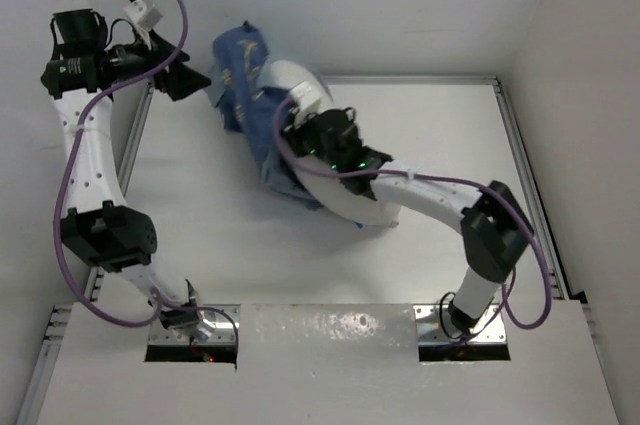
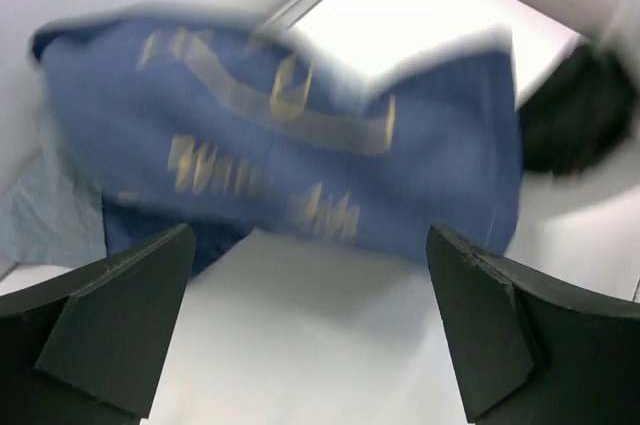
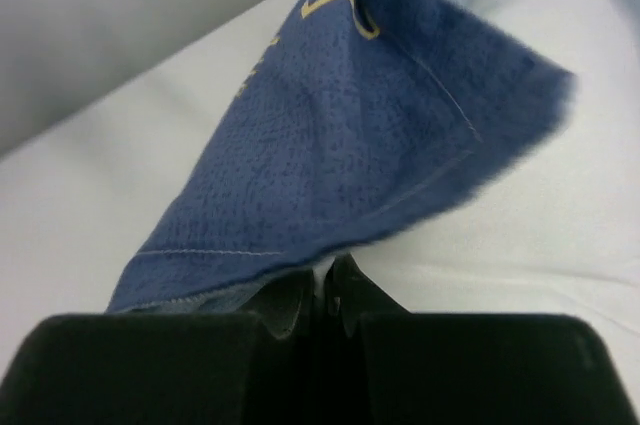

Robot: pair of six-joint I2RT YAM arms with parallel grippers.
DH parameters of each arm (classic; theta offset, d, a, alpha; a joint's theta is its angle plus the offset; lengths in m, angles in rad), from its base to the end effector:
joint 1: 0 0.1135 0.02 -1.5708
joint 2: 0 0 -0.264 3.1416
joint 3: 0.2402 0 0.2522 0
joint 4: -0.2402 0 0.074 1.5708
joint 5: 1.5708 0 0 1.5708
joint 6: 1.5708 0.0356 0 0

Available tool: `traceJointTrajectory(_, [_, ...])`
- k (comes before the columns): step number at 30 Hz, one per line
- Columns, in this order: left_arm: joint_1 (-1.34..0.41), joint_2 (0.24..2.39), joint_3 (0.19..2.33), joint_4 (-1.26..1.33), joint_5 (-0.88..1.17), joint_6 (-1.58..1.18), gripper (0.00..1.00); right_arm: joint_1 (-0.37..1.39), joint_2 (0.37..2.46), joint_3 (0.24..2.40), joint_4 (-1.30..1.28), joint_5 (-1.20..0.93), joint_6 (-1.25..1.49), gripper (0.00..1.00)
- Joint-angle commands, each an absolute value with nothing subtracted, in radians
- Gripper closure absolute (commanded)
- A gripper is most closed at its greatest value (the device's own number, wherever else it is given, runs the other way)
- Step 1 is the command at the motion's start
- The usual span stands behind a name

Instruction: Put the pillow into the pillowcase

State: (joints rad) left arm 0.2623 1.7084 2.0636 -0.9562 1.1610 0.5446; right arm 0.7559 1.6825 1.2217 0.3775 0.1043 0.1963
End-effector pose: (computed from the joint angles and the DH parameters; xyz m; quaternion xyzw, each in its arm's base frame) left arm 0.3347 0.0560 0.4666 0.3572 0.6965 -0.2932 0.5490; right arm 0.2969 0.2748 0.3116 -0.1690 0.7161 0.2758 0.6185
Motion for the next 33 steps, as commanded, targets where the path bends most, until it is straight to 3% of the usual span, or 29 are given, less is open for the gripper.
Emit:
traceJointTrajectory(1, [0.206, 1.543, 1.957, -0.948, 1.145, 0.543, 0.00, 0.924, 1.781, 1.331, 0.315, -0.099, 0.065, 1.00])
traceJointTrajectory(4, [0.215, 1.490, 1.858, -0.942, 1.005, 0.545, 0.00, 1.015, 1.935, 1.489, 0.130, -0.175, 0.023, 0.97])
traceJointTrajectory(6, [0.222, 1.441, 1.767, -0.940, 0.933, 0.546, 0.00, 1.057, 1.979, 1.525, 0.107, -0.264, 0.018, 0.71])
traceJointTrajectory(7, [0.241, 1.424, 1.726, -0.949, 0.919, 0.558, 0.00, 1.066, 1.974, 1.511, 0.135, -0.288, 0.031, 0.30])
traceJointTrajectory(10, [0.267, 1.388, 1.683, -0.977, 0.783, 0.572, 0.00, 1.072, 1.941, 1.526, 0.085, -0.382, 0.074, 0.01])
traceJointTrajectory(14, [0.273, 1.379, 1.599, -0.930, 0.556, 0.517, 0.03, 1.074, 1.852, 1.597, 0.014, -0.446, 0.126, 0.01])
traceJointTrajectory(16, [0.276, 1.377, 1.533, -0.908, 0.478, 0.505, 0.11, 1.074, 1.765, 1.574, 0.037, -0.468, 0.140, 0.03])
traceJointTrajectory(18, [0.275, 1.379, 1.473, -0.882, 0.453, 0.503, 0.25, 1.057, 1.708, 1.510, 0.066, -0.413, 0.137, 0.60])
traceJointTrajectory(19, [0.273, 1.378, 1.460, -0.870, 0.445, 0.500, 0.28, 1.043, 1.665, 1.490, 0.074, -0.382, 0.140, 0.82])
traceJointTrajectory(20, [0.272, 1.381, 1.448, -0.844, 0.448, 0.500, 0.31, 1.026, 1.652, 1.453, 0.083, -0.359, 0.153, 1.00])
traceJointTrajectory(21, [0.261, 1.382, 1.439, -0.833, 0.452, 0.506, 0.31, 0.973, 1.645, 1.439, 0.104, -0.332, 0.172, 1.00])
traceJointTrajectory(22, [0.247, 1.384, 1.431, -0.813, 0.437, 0.509, 0.31, 0.939, 1.644, 1.433, 0.112, -0.327, 0.199, 0.94])
traceJointTrajectory(23, [0.223, 1.393, 1.433, -0.775, 0.414, 0.508, 0.28, 0.864, 1.661, 1.434, 0.129, -0.331, 0.286, 0.58])
traceJointTrajectory(24, [0.156, 1.399, 1.437, -0.756, 0.384, 0.512, 0.25, 0.829, 1.675, 1.436, 0.187, -0.342, 0.342, 0.46])
traceJointTrajectory(26, [0.082, 1.426, 1.451, -0.692, 0.292, 0.534, 0.17, 0.770, 1.733, 1.463, 0.239, -0.362, 0.443, 0.34])
traceJointTrajectory(27, [0.022, 1.439, 1.453, -0.666, 0.261, 0.538, 0.15, 0.741, 1.758, 1.483, 0.250, -0.357, 0.452, 0.21])
traceJointTrajectory(30, [-0.026, 1.518, 1.486, -0.580, 0.132, 0.509, 0.16, 0.730, 1.851, 1.552, 0.293, -0.270, 0.434, 0.06])
traceJointTrajectory(33, [-0.029, 1.618, 1.525, -0.546, 0.066, 0.509, 0.18, 0.723, 1.942, 1.569, 0.365, -0.189, 0.462, 0.01])
